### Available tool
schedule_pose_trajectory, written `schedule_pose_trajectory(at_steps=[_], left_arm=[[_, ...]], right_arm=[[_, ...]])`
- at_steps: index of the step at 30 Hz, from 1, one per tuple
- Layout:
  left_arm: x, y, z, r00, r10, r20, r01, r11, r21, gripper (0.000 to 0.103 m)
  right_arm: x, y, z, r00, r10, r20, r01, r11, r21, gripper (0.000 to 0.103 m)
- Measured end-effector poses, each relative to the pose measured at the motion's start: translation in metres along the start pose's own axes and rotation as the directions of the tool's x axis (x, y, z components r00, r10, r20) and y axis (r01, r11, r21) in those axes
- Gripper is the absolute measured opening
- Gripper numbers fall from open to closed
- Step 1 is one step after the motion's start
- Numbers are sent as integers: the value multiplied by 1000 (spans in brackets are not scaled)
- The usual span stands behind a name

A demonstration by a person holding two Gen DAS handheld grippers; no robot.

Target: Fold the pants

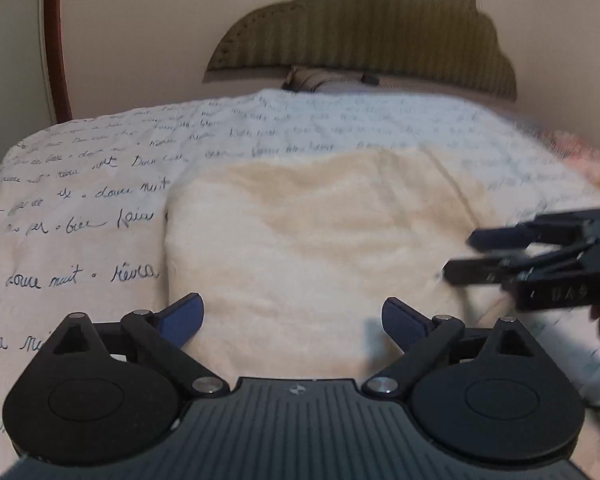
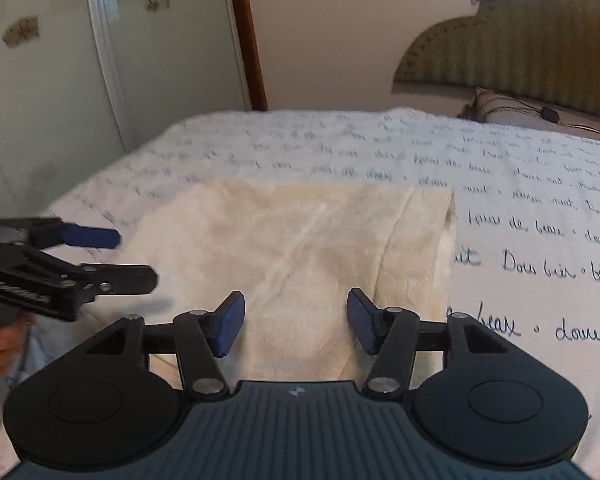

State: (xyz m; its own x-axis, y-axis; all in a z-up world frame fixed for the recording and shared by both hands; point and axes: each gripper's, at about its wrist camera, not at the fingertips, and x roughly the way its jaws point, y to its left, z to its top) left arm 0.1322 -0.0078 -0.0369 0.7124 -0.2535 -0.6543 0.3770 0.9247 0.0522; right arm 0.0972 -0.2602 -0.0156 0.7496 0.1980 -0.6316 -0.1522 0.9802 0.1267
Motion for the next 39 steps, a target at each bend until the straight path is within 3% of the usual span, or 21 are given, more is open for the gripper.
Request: schedule_pose_trajectory(at_steps=[2,5,7,11,15,16,20,21,24,29,39], left_arm=[[6,-4,-10,998,64,15,-64,997,34,102],[-8,0,-12,998,48,28,-47,998,-34,101],[-12,1,-14,999,38,19,-37,997,-66,101],[-17,-7,-18,998,65,8,-64,994,-94,101],[-26,-9,-21,996,81,25,-77,989,-125,100],[-27,-10,-22,997,79,24,-75,989,-128,100],[-33,-14,-24,996,86,25,-82,988,-127,100],[-34,-15,-25,996,90,24,-86,989,-124,100],[-39,-19,-29,995,94,18,-91,989,-121,100],[-47,-23,-37,994,111,13,-108,986,-123,100],[-62,-15,-57,991,133,6,-129,973,-193,100]], right_arm=[[9,-5,-10,1000,-29,-11,30,998,58,56],[-14,11,-10,997,-66,45,62,994,88,57],[-26,25,-14,996,-34,83,29,998,56,63],[-1,33,-31,997,-80,-14,80,997,2,66],[-14,41,-35,993,-117,15,117,993,30,68],[-16,42,-34,992,-127,21,126,991,38,70],[-27,49,-39,992,-116,42,113,991,76,96],[-29,52,-40,990,-136,43,133,988,74,97],[-34,57,-45,982,-183,41,179,981,75,98],[-42,59,-53,981,-195,16,191,972,134,98],[-46,75,-71,979,-202,-21,203,968,146,99]])
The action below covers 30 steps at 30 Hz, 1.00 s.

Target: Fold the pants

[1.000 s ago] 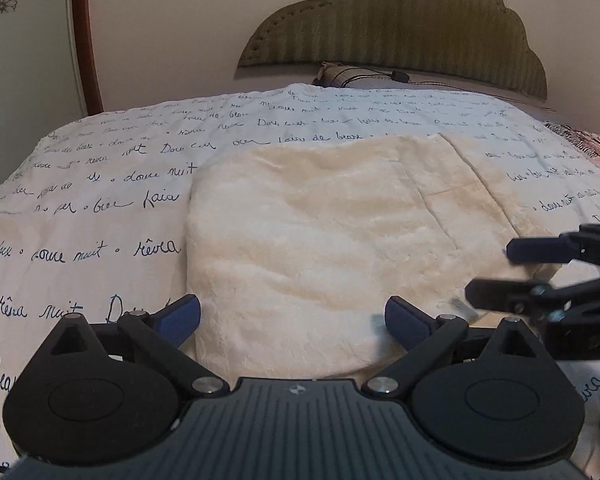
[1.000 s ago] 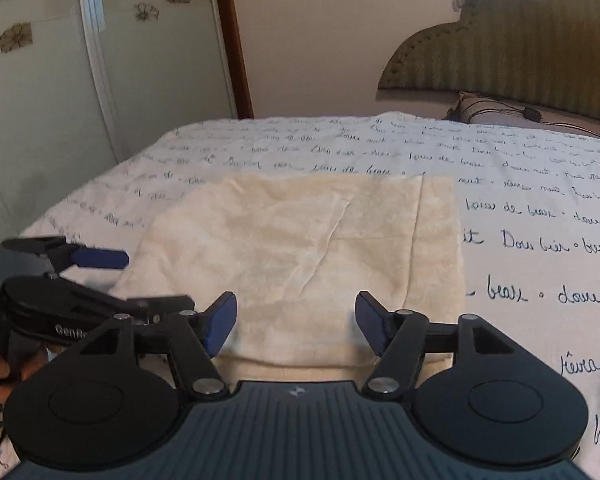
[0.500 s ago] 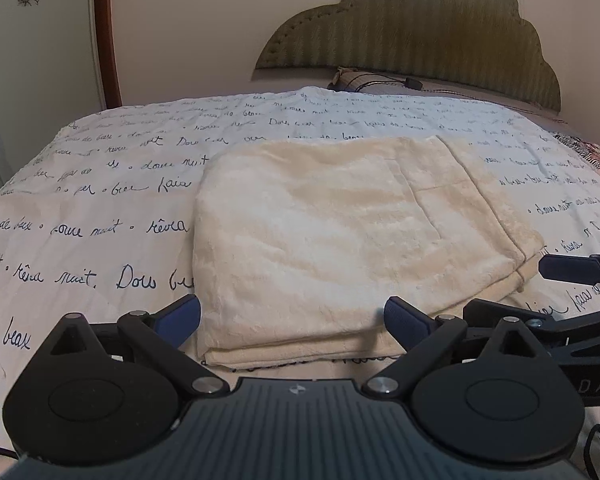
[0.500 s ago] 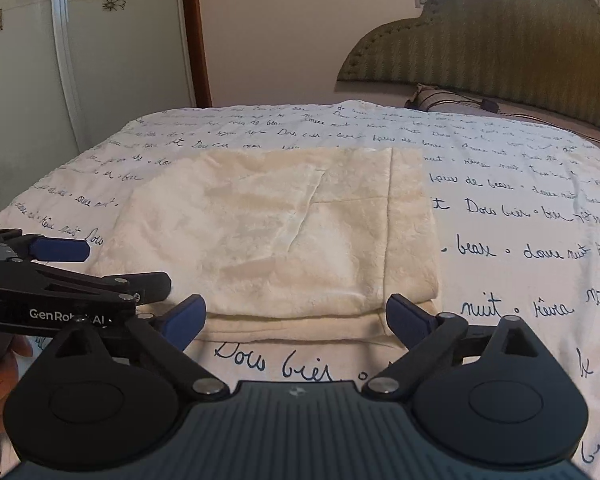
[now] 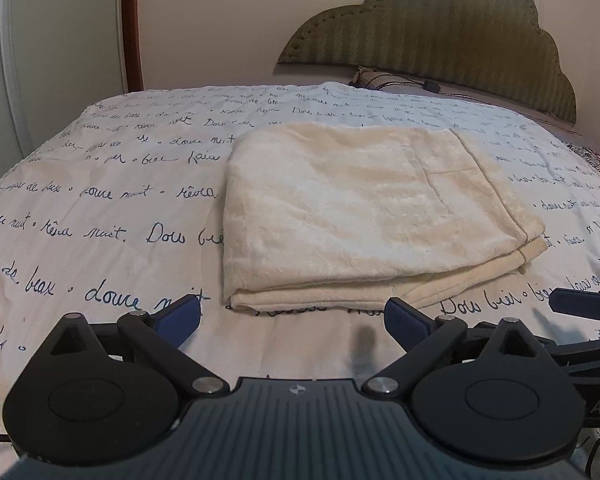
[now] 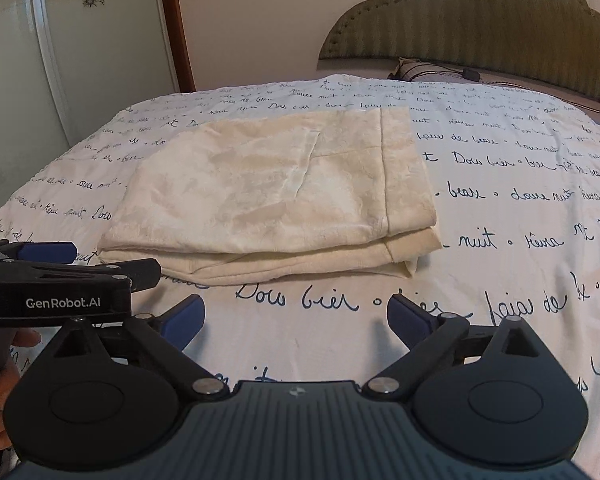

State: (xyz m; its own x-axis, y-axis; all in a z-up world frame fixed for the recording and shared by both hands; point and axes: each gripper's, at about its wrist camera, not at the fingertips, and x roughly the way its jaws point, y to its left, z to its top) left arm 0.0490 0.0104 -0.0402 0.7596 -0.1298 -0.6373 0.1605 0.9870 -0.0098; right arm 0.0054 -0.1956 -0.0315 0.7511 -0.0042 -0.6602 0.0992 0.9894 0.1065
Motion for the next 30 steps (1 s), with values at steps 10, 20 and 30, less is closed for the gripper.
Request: schedule_pose_trajectory(at_steps=[10,20,30], left_arm=[[6,7,-25,1000,27,-4,-27,1000,-14,102],[11,3,-31,999,51,7,-51,999,16,103],[10,3,-32,999,51,13,-51,999,13,103]], right_arm=[[13,2,-25,999,-50,11,50,998,-35,103],[16,2,-33,997,-54,46,56,998,-31,103],[16,0,-33,998,-45,48,46,999,-25,103]])
